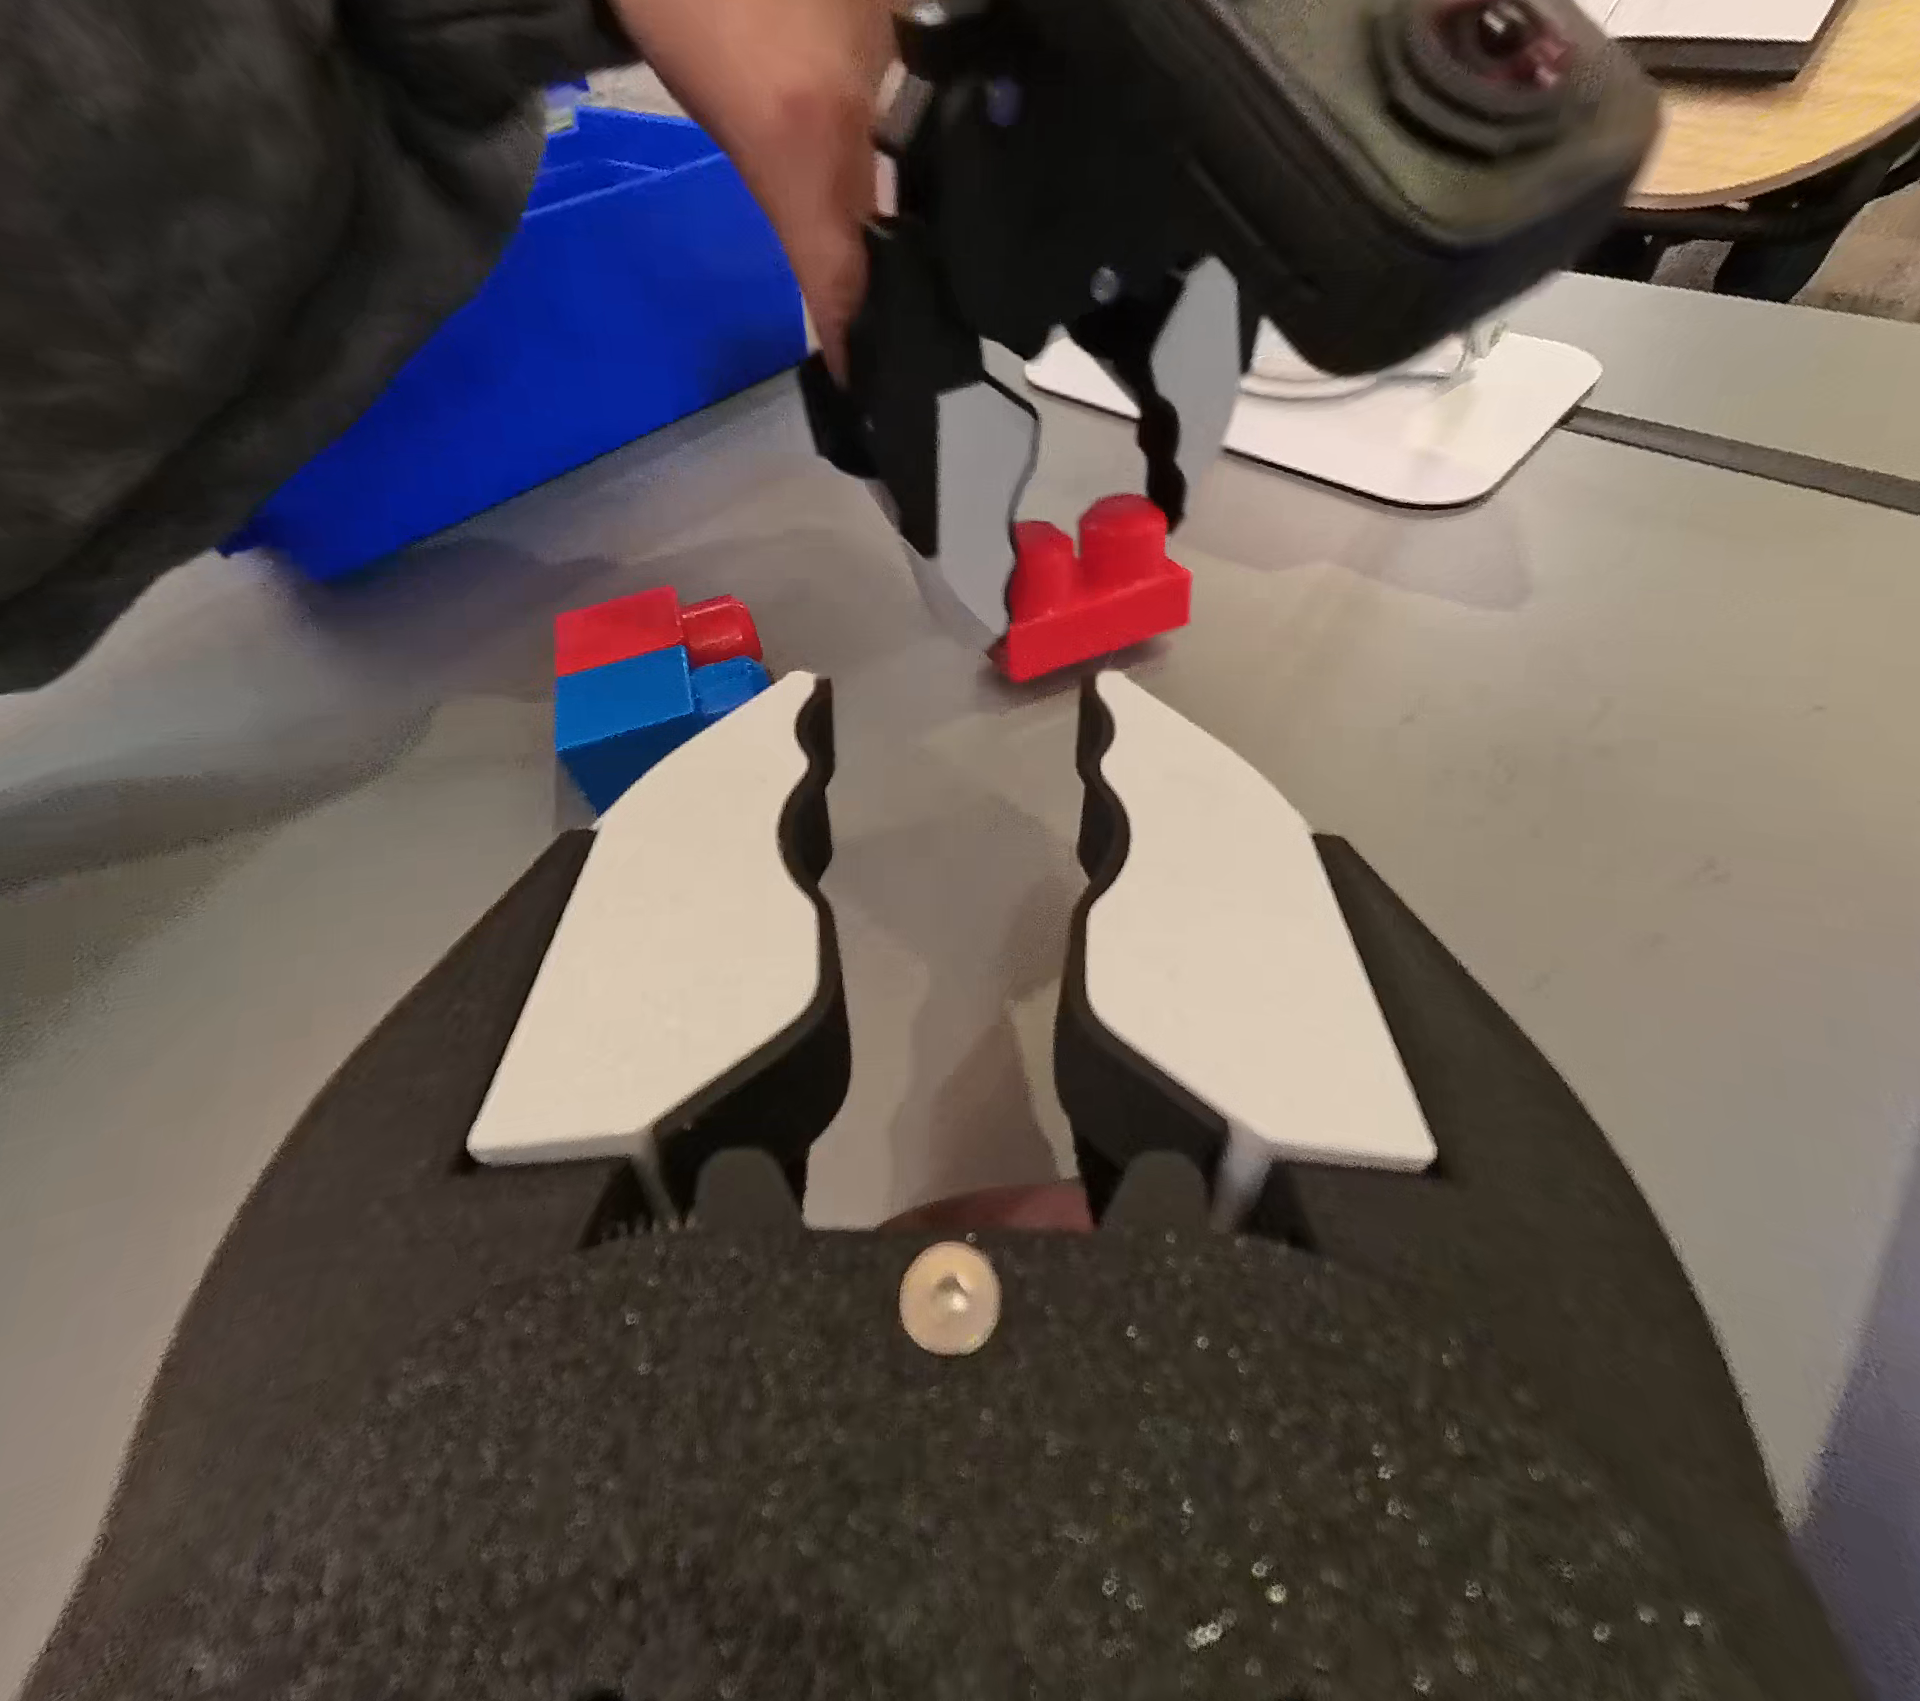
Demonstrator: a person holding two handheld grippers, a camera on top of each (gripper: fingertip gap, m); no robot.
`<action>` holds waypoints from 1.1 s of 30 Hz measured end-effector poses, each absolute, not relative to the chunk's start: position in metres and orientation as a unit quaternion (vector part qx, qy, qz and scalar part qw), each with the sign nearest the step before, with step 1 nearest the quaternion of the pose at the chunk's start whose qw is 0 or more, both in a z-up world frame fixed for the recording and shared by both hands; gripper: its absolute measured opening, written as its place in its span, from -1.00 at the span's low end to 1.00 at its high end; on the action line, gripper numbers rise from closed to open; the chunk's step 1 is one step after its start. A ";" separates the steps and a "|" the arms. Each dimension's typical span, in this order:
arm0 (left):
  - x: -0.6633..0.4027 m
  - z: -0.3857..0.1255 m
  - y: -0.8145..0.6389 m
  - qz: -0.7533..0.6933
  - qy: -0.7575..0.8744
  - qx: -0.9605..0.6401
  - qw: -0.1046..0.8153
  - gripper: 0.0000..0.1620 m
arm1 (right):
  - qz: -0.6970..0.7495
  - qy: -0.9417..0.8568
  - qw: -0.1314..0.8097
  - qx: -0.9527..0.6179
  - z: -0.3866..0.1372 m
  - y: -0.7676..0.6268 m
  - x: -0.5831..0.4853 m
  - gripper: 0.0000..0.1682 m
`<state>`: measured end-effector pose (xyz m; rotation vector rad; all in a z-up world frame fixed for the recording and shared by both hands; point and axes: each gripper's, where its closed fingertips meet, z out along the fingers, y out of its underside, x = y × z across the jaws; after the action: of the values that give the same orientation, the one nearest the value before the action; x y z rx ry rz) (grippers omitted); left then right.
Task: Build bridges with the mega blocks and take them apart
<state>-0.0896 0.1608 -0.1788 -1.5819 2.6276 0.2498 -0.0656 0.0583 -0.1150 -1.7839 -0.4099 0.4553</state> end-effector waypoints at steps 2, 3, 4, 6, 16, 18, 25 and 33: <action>-0.079 -0.185 0.163 0.086 0.843 -0.530 0.031 -0.11 | 0.200 -0.171 0.587 -0.766 -0.115 0.057 -0.063 -0.47; -0.077 -0.186 0.163 0.087 0.840 -0.536 0.026 -0.11 | 0.202 -0.167 0.587 -0.766 -0.115 0.057 -0.061 -0.47; -0.076 -0.186 0.163 0.087 0.839 -0.536 0.027 -0.11 | 0.205 -0.165 0.587 -0.765 -0.115 0.057 -0.060 -0.47; -0.078 -0.186 0.164 0.088 0.837 -0.539 0.033 -0.10 | 0.210 -0.160 0.587 -0.765 -0.114 0.057 -0.059 -0.47; -0.119 -0.088 0.129 -0.105 0.647 -0.710 0.255 -0.03 | 0.228 -0.146 0.580 -0.769 -0.116 0.058 -0.056 -0.48; -0.147 -0.066 0.127 -0.126 0.530 -0.764 0.346 0.08 | 0.235 -0.139 0.577 -0.770 -0.116 0.059 -0.054 -0.48; -0.191 -0.111 0.052 -0.195 0.326 -0.813 0.442 0.14 | 0.254 -0.132 0.565 -0.774 -0.118 0.060 -0.056 -0.47; -0.193 -0.141 0.062 -0.116 0.299 -0.860 0.397 -0.09 | 0.272 -0.123 0.559 -0.774 -0.118 0.061 -0.054 -0.47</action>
<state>-0.1934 0.0618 -0.1407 -2.1792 0.7567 -0.2941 -0.0544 0.0608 -0.1183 -1.8253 -0.2890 0.6423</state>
